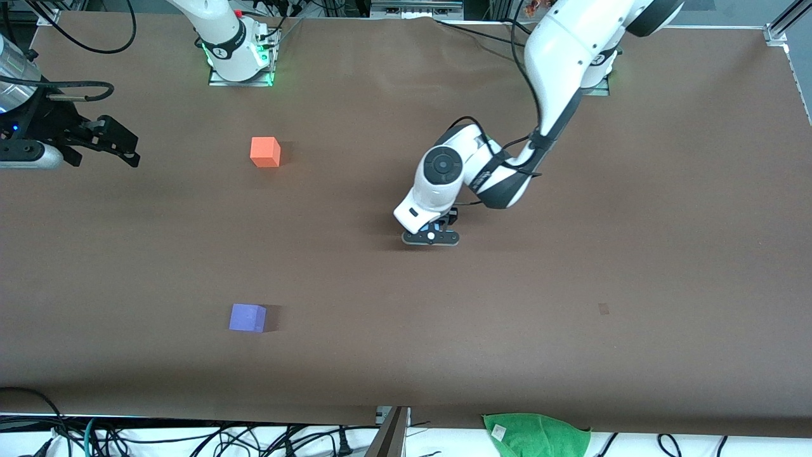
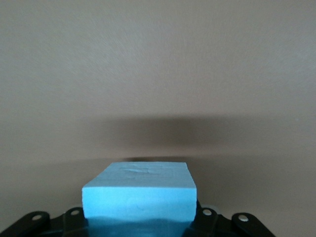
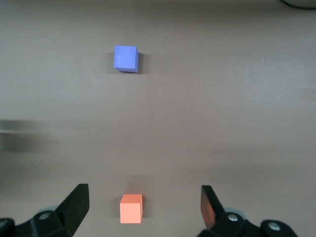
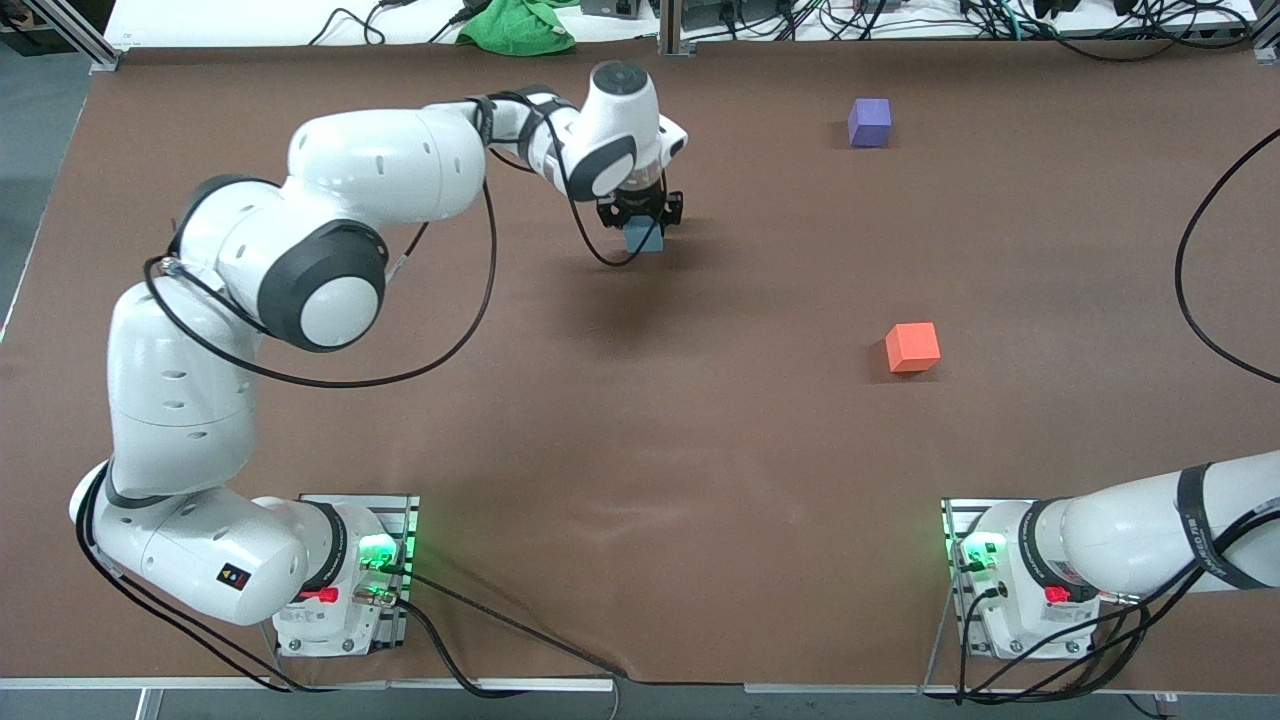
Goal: Place blue block between orange and purple blocks
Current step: 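Carry the blue block with the left gripper toward the table middle, then set down the blue block while the right gripper reaches toward it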
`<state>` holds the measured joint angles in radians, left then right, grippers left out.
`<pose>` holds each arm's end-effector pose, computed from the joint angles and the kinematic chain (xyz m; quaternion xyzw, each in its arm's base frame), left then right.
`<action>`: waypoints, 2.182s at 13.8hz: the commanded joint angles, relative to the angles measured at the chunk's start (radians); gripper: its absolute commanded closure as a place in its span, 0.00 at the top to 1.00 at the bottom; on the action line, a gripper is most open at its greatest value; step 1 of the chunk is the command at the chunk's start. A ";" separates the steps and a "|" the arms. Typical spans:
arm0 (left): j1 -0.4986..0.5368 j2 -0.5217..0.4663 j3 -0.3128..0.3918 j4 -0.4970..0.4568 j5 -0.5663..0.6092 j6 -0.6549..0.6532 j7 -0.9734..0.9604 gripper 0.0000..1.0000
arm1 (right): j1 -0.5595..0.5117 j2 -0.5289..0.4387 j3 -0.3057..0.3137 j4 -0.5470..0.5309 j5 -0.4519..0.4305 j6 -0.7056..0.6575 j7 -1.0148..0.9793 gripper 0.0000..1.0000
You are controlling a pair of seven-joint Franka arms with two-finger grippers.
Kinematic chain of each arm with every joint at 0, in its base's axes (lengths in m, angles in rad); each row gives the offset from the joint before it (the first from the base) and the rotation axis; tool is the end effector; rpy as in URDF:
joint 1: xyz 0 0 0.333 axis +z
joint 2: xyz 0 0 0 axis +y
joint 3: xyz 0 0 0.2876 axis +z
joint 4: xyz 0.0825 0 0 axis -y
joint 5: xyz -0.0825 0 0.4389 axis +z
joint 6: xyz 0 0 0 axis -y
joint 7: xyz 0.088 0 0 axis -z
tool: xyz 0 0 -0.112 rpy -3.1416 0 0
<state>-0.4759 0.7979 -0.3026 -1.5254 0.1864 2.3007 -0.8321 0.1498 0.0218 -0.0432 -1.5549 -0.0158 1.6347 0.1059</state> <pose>0.5397 -0.4940 0.1418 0.9992 0.0091 -0.0211 0.0322 0.6191 0.0648 0.5920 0.9995 0.0006 0.0297 0.0052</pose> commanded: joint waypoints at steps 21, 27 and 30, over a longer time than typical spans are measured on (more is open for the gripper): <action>0.179 -0.495 0.006 0.050 0.073 -0.641 0.207 1.00 | 0.106 0.256 0.005 0.012 0.046 -0.020 0.009 1.00; 0.442 -0.654 0.006 0.053 -0.085 -0.779 0.534 1.00 | 0.336 0.394 0.005 0.013 0.151 0.222 0.332 1.00; 0.543 -0.698 0.017 0.056 -0.177 -0.848 0.667 1.00 | 0.465 0.492 0.003 0.018 0.197 0.397 0.415 1.00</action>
<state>0.0074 0.1424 -0.2842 -1.4498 0.0635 1.4884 -0.2623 0.5396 0.4482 -0.0280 -1.5619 0.1536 1.9563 0.4619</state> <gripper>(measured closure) 0.000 0.000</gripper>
